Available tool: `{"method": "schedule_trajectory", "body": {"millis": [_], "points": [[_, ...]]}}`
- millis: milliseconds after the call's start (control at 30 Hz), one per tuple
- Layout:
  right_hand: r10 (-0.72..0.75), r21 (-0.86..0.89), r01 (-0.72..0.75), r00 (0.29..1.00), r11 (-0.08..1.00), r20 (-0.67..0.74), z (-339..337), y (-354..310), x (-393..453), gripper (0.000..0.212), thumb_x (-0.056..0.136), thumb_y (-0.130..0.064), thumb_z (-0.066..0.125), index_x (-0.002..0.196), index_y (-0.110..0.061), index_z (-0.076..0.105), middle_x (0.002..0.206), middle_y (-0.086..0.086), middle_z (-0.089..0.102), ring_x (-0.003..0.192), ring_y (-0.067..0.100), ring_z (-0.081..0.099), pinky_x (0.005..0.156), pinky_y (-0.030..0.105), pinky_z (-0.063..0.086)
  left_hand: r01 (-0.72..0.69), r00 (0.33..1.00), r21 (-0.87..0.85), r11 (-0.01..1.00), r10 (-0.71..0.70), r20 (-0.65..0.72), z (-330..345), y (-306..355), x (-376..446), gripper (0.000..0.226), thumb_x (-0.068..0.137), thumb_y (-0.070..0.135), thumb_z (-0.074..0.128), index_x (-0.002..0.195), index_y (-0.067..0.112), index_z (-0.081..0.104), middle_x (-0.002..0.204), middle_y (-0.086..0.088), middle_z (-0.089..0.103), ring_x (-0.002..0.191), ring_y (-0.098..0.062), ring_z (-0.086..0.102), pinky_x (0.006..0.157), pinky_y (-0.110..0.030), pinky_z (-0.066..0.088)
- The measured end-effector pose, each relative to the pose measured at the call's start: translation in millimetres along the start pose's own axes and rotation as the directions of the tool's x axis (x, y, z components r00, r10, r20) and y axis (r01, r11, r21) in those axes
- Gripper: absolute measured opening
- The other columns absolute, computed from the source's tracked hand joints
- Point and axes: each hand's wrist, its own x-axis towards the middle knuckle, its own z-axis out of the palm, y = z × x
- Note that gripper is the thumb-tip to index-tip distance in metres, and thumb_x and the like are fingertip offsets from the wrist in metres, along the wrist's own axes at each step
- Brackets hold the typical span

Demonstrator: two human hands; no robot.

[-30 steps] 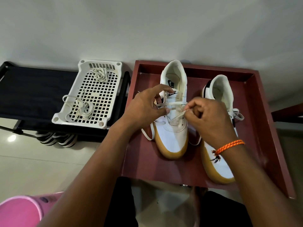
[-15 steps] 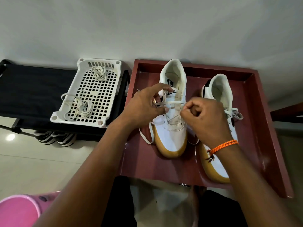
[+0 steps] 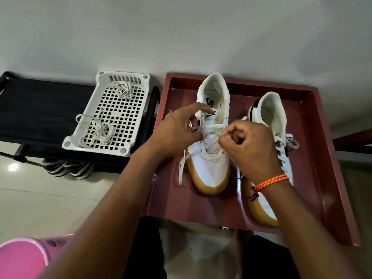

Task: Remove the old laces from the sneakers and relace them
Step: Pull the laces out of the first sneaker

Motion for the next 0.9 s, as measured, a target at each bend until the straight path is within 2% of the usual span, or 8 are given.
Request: {"method": "schedule_trajectory", "body": {"millis": [133, 200, 333, 467, 600, 700, 767, 900], "points": [[-0.004, 0.083, 0.011, 0.997, 0.996, -0.078, -4.5, -8.9, -1.5, 0.018, 0.086, -0.023, 0.06, 0.079, -0.022, 0.077, 0.061, -0.005, 0.068, 0.055, 0.014, 0.062, 0.053, 0.034, 0.05, 0.006, 1.0, -0.006, 1.0, -0.006, 0.004, 1.0, -1.5, 1.0, 0.057, 0.088, 0.021, 0.086, 0.134, 0.045, 0.063, 0.095, 0.009, 0.063, 0.077, -0.018, 0.064, 0.082, -0.041, 0.06], [0.004, 0.069, -0.005, 1.0, 0.998, 0.014, 1.6, -11.9, -6.0, 0.024, 0.087, -0.028, 0.057, 0.089, -0.026, 0.08, 0.059, -0.009, 0.066, 0.052, 0.012, 0.058, 0.052, 0.033, 0.048, 0.003, 1.0, -0.01, 1.0, -0.003, 0.003, 0.8, -1.5, 0.7, 0.056, 0.088, 0.021, 0.086, 0.134, 0.045, 0.063, 0.095, 0.009, 0.063, 0.076, -0.016, 0.062, 0.08, -0.038, 0.059], [-0.031, -0.266, 0.086, 0.978, 0.96, 0.205, 12.4, -9.5, -13.7, 0.015, 0.091, -0.03, 0.062, 0.097, -0.03, 0.076, 0.06, -0.006, 0.059, 0.065, 0.019, 0.061, 0.06, 0.039, 0.054, -0.001, 1.0, -0.025, 1.0, 0.001, 0.0, 0.3, -1.9, 0.9, 0.054, 0.089, 0.021, 0.086, 0.131, 0.045, 0.064, 0.094, 0.003, 0.065, 0.072, -0.014, 0.06, 0.073, -0.027, 0.053], [-0.026, -0.189, 0.07, 0.973, 0.979, 0.23, 12.4, -7.4, -11.7, 0.011, 0.089, -0.026, 0.065, 0.084, -0.027, 0.075, 0.051, -0.01, 0.053, 0.056, 0.013, 0.056, 0.058, 0.04, 0.053, 0.003, 1.0, -0.026, 1.0, -0.003, 0.002, -0.2, 0.1, 0.2, 0.054, 0.089, 0.018, 0.084, 0.133, 0.042, 0.065, 0.093, 0.007, 0.065, 0.075, -0.019, 0.062, 0.074, -0.03, 0.056], [0.052, 0.054, -0.054, 0.998, 0.997, 0.034, 2.4, -7.1, -3.2, 0.016, 0.08, -0.028, 0.065, 0.068, -0.02, 0.071, 0.051, -0.004, 0.06, 0.048, 0.013, 0.055, 0.053, 0.035, 0.049, 0.003, 1.0, -0.007, 1.0, -0.003, 0.006, -1.2, 2.3, -0.6, 0.056, 0.089, 0.017, 0.084, 0.135, 0.043, 0.063, 0.093, 0.012, 0.064, 0.076, -0.014, 0.062, 0.079, -0.036, 0.059], [0.02, -0.006, -0.02, 0.996, 1.0, -0.087, -4.0, -5.8, -1.7, 0.014, 0.083, -0.028, 0.064, 0.077, -0.021, 0.075, 0.051, -0.009, 0.058, 0.048, 0.012, 0.053, 0.054, 0.031, 0.046, 0.005, 1.0, 0.001, 1.0, -0.005, 0.005, -0.5, 3.2, -0.3, 0.057, 0.088, 0.017, 0.084, 0.134, 0.044, 0.063, 0.094, 0.006, 0.065, 0.079, -0.018, 0.065, 0.081, -0.041, 0.06], [-0.001, -0.079, 0.003, 1.0, 0.997, 0.015, -0.2, -9.0, -5.7, 0.022, 0.086, -0.033, 0.06, 0.093, -0.028, 0.08, 0.053, -0.014, 0.058, 0.051, 0.009, 0.054, 0.057, 0.029, 0.048, 0.003, 1.0, -0.002, 1.0, -0.003, -0.001, -0.8, 3.1, -0.4, 0.057, 0.087, 0.017, 0.084, 0.133, 0.044, 0.064, 0.093, 0.007, 0.065, 0.077, -0.016, 0.064, 0.081, -0.041, 0.06], [-0.031, -0.241, 0.087, 0.974, 0.967, 0.225, 14.1, -6.5, -14.7, 0.012, 0.091, -0.03, 0.062, 0.094, -0.028, 0.074, 0.055, -0.007, 0.055, 0.063, 0.019, 0.06, 0.06, 0.041, 0.053, -0.001, 1.0, -0.004, 1.0, 0.001, 0.0, -0.4, 3.6, -0.8, 0.054, 0.088, 0.019, 0.084, 0.131, 0.044, 0.065, 0.094, 0.006, 0.066, 0.08, -0.017, 0.065, 0.08, -0.037, 0.06]]}}
